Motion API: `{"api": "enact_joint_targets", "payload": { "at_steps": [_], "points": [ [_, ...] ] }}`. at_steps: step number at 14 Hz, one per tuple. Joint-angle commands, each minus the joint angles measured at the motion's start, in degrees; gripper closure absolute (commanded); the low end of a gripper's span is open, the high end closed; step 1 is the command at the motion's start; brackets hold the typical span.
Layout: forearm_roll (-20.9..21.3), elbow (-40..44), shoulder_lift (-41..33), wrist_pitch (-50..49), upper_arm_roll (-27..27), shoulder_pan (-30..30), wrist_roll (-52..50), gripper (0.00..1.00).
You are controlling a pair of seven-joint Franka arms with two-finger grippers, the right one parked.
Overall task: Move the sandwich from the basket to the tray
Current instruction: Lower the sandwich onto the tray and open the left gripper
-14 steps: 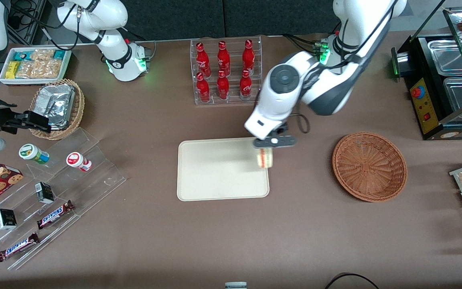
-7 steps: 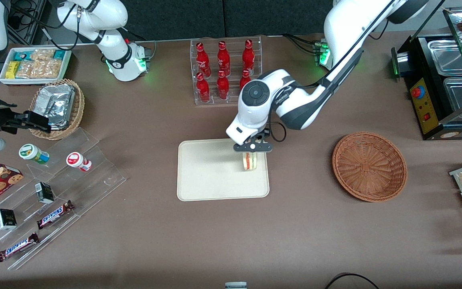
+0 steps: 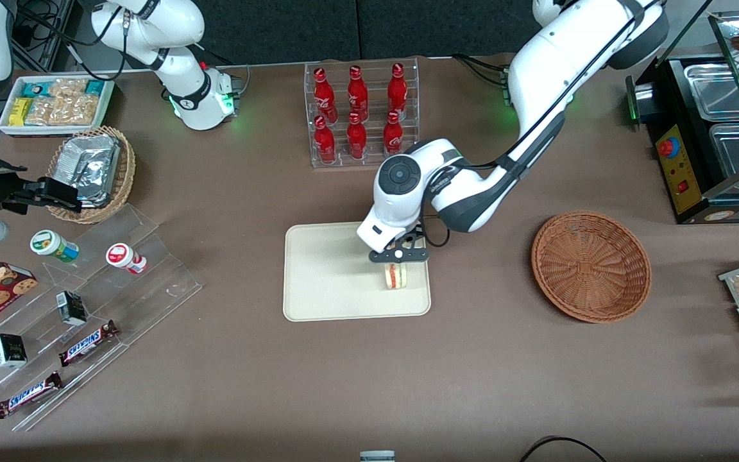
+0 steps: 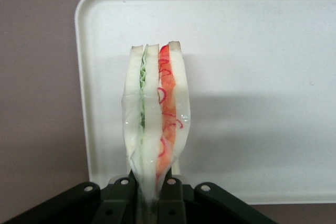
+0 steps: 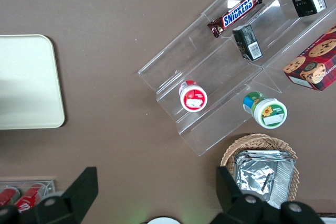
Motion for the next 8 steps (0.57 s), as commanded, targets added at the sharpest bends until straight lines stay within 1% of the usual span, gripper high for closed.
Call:
{"api": "enact_joint_targets", "payload": {
  "at_steps": [1,3,4,5,6,8],
  "points": [
    [3.18,2.25,2.75,1.37,0.27,-1.66,-3.2,0.85],
    [4.59,2.16,3.28,1.46,0.27,-2.45,-3.99,0.85],
    [4.68,2.16,3.71,1.46,0.27,-2.45,-3.99,0.79],
    [4.69,2.25,3.98,1.46,0.27,-2.45,-3.99,0.52],
    [4.69,2.25,4.07,1.46,0.36,-2.45,-3.91,0.21],
    [4.6,2.25,3.89,1.2,0.36,-2.28,-3.64,0.02]
  ]
}}
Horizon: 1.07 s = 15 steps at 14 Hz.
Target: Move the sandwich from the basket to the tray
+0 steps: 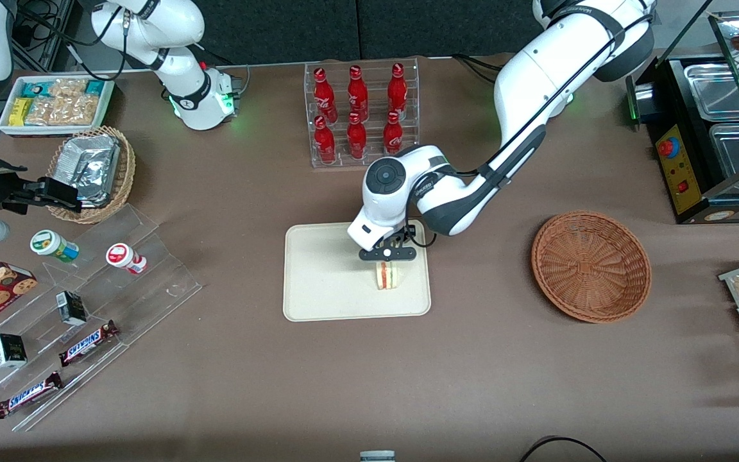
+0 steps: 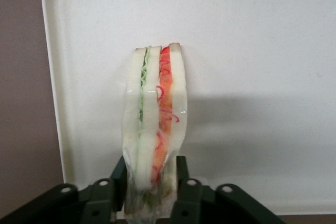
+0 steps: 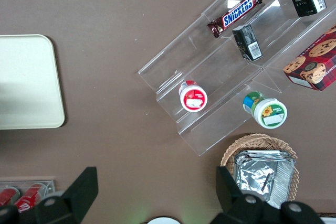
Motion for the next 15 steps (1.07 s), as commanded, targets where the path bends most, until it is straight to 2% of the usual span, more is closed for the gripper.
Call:
{"api": "enact_joint_targets", "payload": {
  "at_steps": [1,5,7,10,15],
  "points": [
    [1.3,1.87,0.29,-0.71,0.28,-0.7,-1.16,0.01],
    [-0.37,4.5,-4.97,-10.18,0.02,0.62,-2.47,0.01],
    [-1.07,4.77,-8.49,-11.44,-0.16,1.67,-6.07,0.01],
    [-6.16,5.2,-15.77,-17.56,0.02,3.78,-6.35,0.01],
    [-10.74,5.38,-26.07,-29.18,-0.16,11.51,-4.85,0.01]
  ]
}}
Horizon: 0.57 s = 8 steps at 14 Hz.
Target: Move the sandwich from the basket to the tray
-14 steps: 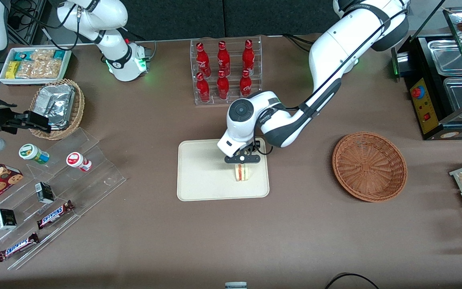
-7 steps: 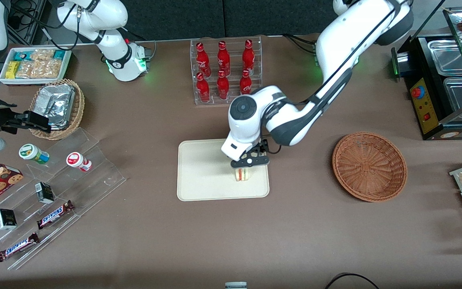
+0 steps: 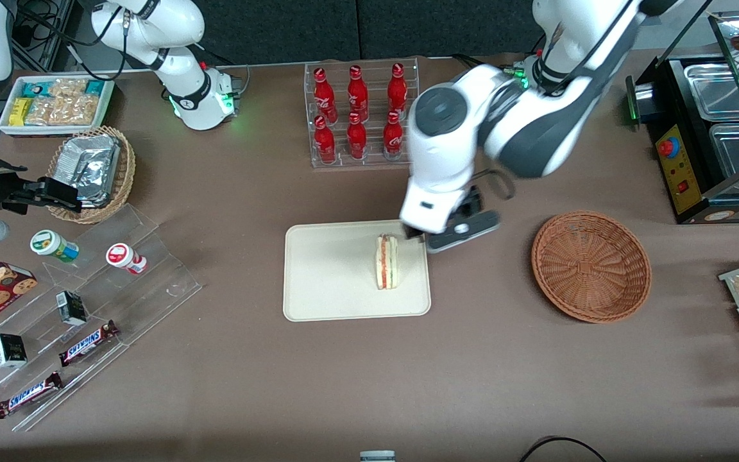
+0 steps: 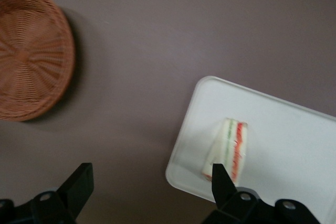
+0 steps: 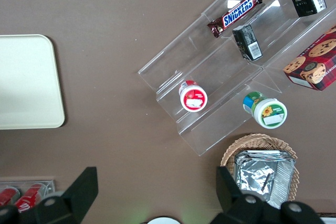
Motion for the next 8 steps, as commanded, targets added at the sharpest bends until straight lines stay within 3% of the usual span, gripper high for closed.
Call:
{"api": "enact_joint_targets", "payload": {
  "at_steps": [1,2,4,8],
  "points": [
    [-2.01,-1.68,-4.27,-4.14,-0.12,3.16,1.67,0.01],
    [-2.18,-1.68,-5.23,-5.89,-0.03,4.47,4.03,0.01],
    [-6.46,-1.59,-8.12,-7.31,0.14,7.46,10.17,0.01],
    [-12.45,-1.77,-14.01,-11.18,9.87,7.82,24.85,0.01]
  ]
}}
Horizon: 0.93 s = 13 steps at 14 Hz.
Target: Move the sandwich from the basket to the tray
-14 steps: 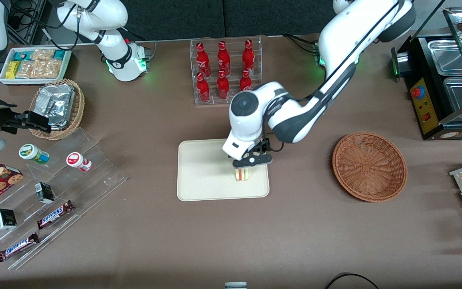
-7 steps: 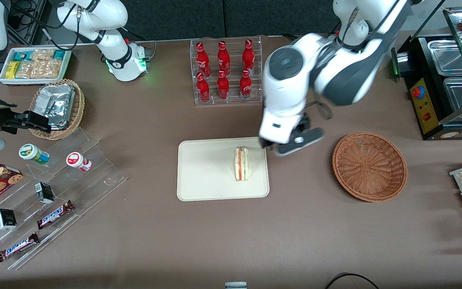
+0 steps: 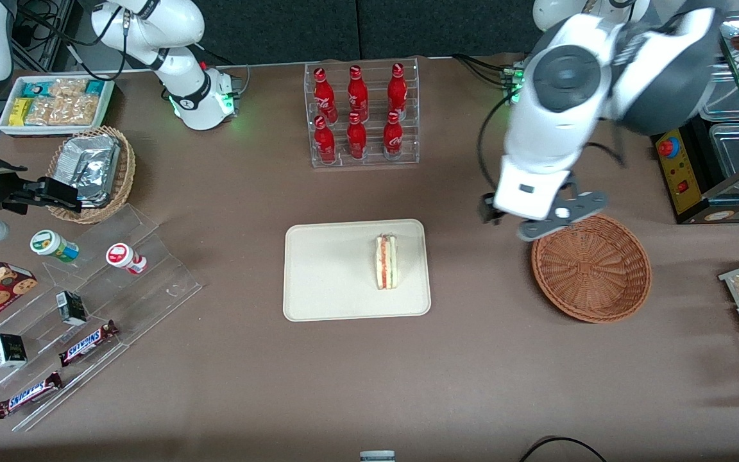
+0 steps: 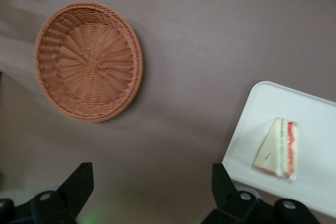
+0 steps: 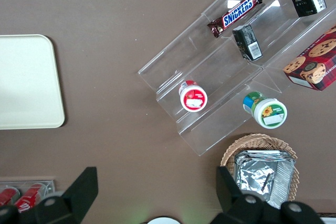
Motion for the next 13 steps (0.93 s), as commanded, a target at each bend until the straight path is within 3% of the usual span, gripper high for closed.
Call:
{"api": "enact_joint_targets", "payload": {
  "at_steps": [1,3,7,10,13],
  "points": [
    [-5.26,-1.66,-6.42,-2.56,8.02,0.33,12.31,0.01],
    [-9.39,-1.92,-9.41,-5.29,14.7,0.33,21.03,0.01],
    [-11.42,-2.8,-12.67,-7.32,24.12,0.24,35.19,0.01],
    [-15.63,-7.09,-16.97,-6.0,31.23,0.15,44.77,0.01],
    [-15.21,-9.22,-18.66,-5.47,32.31,0.15,47.35,0.01]
  ]
}}
